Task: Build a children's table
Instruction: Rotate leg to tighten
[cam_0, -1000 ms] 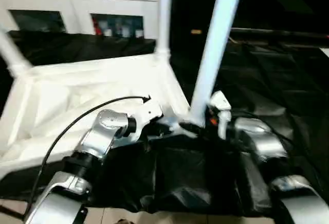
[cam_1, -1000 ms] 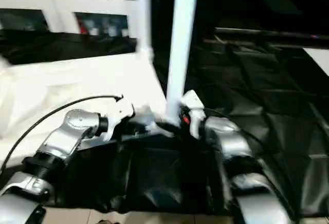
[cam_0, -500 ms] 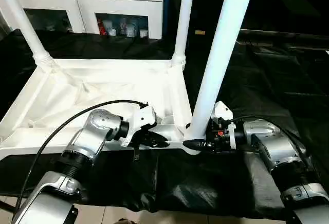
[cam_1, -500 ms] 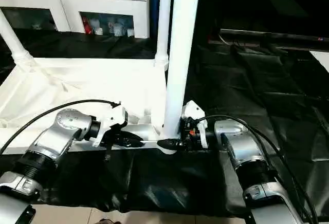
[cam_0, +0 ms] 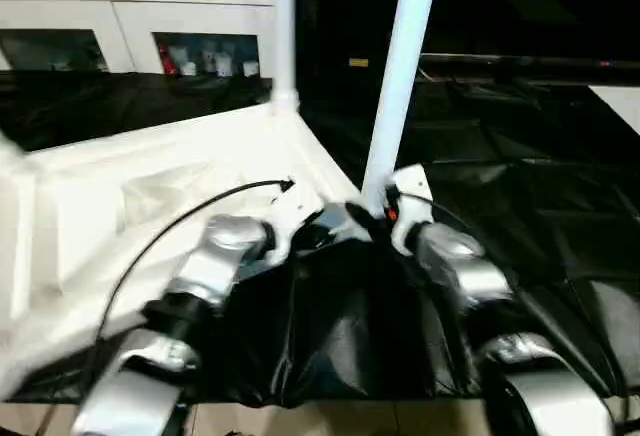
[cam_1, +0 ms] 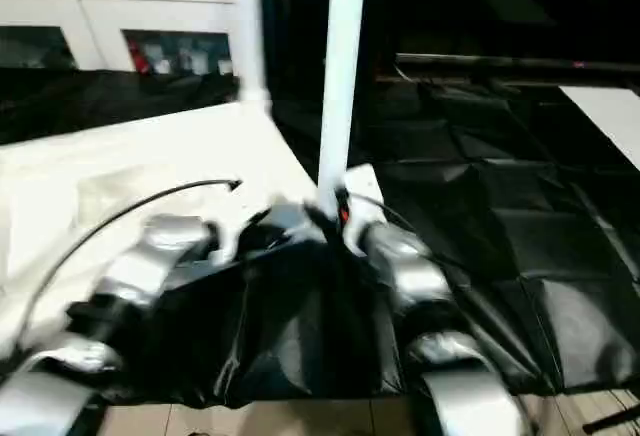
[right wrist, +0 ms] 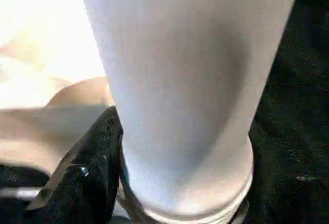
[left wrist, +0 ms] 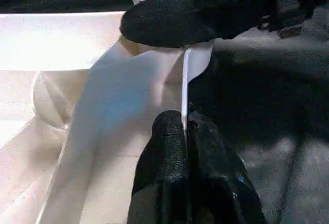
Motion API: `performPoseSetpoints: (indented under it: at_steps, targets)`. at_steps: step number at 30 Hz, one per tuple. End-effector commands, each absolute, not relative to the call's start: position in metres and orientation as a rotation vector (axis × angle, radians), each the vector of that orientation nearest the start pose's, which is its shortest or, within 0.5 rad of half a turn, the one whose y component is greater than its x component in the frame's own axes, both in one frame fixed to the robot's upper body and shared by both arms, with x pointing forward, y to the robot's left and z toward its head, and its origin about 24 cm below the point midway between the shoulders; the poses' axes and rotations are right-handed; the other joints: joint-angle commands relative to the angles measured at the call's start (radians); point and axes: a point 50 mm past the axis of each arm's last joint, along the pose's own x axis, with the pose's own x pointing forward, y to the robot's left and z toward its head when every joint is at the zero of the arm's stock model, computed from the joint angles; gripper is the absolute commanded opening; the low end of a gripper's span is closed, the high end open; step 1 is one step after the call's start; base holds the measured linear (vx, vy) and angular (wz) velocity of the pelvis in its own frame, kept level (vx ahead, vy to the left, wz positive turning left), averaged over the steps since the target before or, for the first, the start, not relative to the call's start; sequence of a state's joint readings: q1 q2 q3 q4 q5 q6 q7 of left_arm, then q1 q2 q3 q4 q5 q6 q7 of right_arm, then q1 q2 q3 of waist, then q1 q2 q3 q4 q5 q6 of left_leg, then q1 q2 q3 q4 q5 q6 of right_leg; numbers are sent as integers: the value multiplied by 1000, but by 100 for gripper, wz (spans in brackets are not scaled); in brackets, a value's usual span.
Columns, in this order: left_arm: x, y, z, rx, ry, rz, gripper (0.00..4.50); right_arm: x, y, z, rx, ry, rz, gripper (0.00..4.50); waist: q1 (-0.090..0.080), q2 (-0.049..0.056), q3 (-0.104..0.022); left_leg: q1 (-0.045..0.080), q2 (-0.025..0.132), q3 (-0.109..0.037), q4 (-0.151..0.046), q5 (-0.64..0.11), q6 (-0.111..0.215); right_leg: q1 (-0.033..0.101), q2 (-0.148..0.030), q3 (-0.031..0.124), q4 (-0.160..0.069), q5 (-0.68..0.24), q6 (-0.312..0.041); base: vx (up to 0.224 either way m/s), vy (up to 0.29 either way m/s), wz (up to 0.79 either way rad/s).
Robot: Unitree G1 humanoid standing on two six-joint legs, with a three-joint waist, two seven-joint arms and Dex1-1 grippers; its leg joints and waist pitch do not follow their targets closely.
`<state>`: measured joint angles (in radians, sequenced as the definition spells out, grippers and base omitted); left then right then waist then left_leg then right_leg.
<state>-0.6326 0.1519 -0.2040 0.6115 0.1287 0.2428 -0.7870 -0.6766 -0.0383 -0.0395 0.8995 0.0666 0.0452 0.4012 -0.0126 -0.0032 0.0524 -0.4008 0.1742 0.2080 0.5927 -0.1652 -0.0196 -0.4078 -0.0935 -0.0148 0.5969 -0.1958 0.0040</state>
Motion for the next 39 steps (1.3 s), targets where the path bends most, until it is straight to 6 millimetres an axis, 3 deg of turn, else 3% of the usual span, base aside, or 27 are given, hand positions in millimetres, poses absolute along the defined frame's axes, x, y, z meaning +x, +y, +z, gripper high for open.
performPoseSetpoints:
  at_steps: [1,2,4,7,13,16,19,21,22,23,26,27,30,32,33,34,39]
  targets:
    - [340,56,72,283,254,-1011,0,344,-67,20,66,346,593,283,2,-2,-62,35,51,-36,-88,-416,-33,15,-45,20,-85,-317,-186,0,0,0]
    - [340,56,72,283,254,-1011,0,344,-67,20,66,346,593,283,2,-1,-62,32,50,-34,-88,-396,-21,19,-44,19,-82,-286,-193,0,0,0]
    - [337,53,73,290,234,-1048,0,346,-63,26,108,316,619,338,5,-3,-63,32,51,-31,-85,-378,-4,20,-45,21,-82,-264,-201,0,0,0]
    - [333,53,74,295,219,-1110,0,348,-68,30,122,303,652,352,8,-4,-64,31,52,-29,-84,-347,17,25,-45,20,-79,-242,-209,0,0,0]
    - [327,60,73,306,229,-1185,0,350,-85,36,51,272,762,409,16,4,-66,31,53,-27,-81,-319,27,28,-44,20,-75,-210,-229,0,0,0]
    - [325,69,72,331,240,-1230,0,343,-100,37,-44,286,922,435,22,0,-68,30,52,-21,-73,-269,64,33,-42,19,-68,-134,-255,0,0,0]
    - [324,76,72,344,251,-1253,0,337,-110,40,-68,286,1041,435,30,-2,-69,27,54,-21,-71,-222,88,41,-43,17,-61,-97,-259,0,0,0]
    - [324,80,71,353,257,-1262,0,333,-114,41,-74,295,1100,435,39,-2,-70,30,58,-18,-68,-185,99,38,-41,15,-54,-65,-273,0,0,0]
    - [324,81,71,354,258,-1265,0,332,-115,41,-77,296,1111,435,41,-2,-69,29,58,-18,-68,-186,100,39,-41,15,-55,-69,-276,0,0,0]
    - [322,88,71,362,268,-1300,0,325,-120,41,-95,313,1201,435,47,5,-68,32,57,-17,-68,-194,98,38,-40,14,-58,-81,-272,0,0,0]
    - [319,93,69,372,289,-1342,0,318,-124,41,-113,333,1288,435,50,5,-67,32,59,-18,-72,-219,86,37,-39,13,-59,-107,-272,0,0,0]
    - [318,95,67,366,300,-1357,0,316,-125,41,-109,340,1315,435,53,0,-65,33,60,-17,-73,-244,78,36,-40,15,-62,-137,-268,0,0,0]
    - [317,96,66,338,308,-1378,0,311,-126,42,-101,350,1357,403,56,-2,-63,35,61,-18,-77,-268,61,33,-42,16,-65,-186,-259,0,0,0]
    - [318,98,66,329,319,-1380,0,308,-125,41,-98,361,1389,400,59,2,-63,37,61,-20,-79,-284,44,31,-44,17,-67,-217,-250,0,0,0]
    - [318,99,65,335,322,-1379,0,308,-125,40,-99,365,1391,383,58,1,-64,36,61,-20,-79,-286,38,30,-43,17,-67,-216,-249,0,0,0]
    - [318,100,65,341,326,-1381,0,307,-125,39,-103,371,1399,373,59,7,-64,37,61,-21,-80,-288,35,29,-44,17,-67,-215,-249,0,0,0]
    - [317,102,64,340,335,-1402,0,304,-124,39,-116,387,1421,331,60,6,-66,35,59,-20,-79,-273,33,32,-42,17,-64,-176,-250,0,0,0]
